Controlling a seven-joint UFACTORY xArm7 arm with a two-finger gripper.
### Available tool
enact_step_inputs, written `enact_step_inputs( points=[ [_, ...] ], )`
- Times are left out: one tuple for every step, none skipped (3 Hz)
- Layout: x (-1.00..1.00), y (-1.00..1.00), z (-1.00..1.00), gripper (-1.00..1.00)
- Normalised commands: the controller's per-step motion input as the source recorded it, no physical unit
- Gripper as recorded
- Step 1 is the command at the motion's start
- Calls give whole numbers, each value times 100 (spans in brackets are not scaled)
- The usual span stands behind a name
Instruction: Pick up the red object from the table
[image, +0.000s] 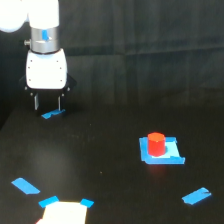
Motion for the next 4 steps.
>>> enact_step_inputs(
  points=[
    [79,1,-62,13],
    [43,-51,-100,-36],
    [55,-97,-100,100],
    [39,-100,-100,92]
  ],
)
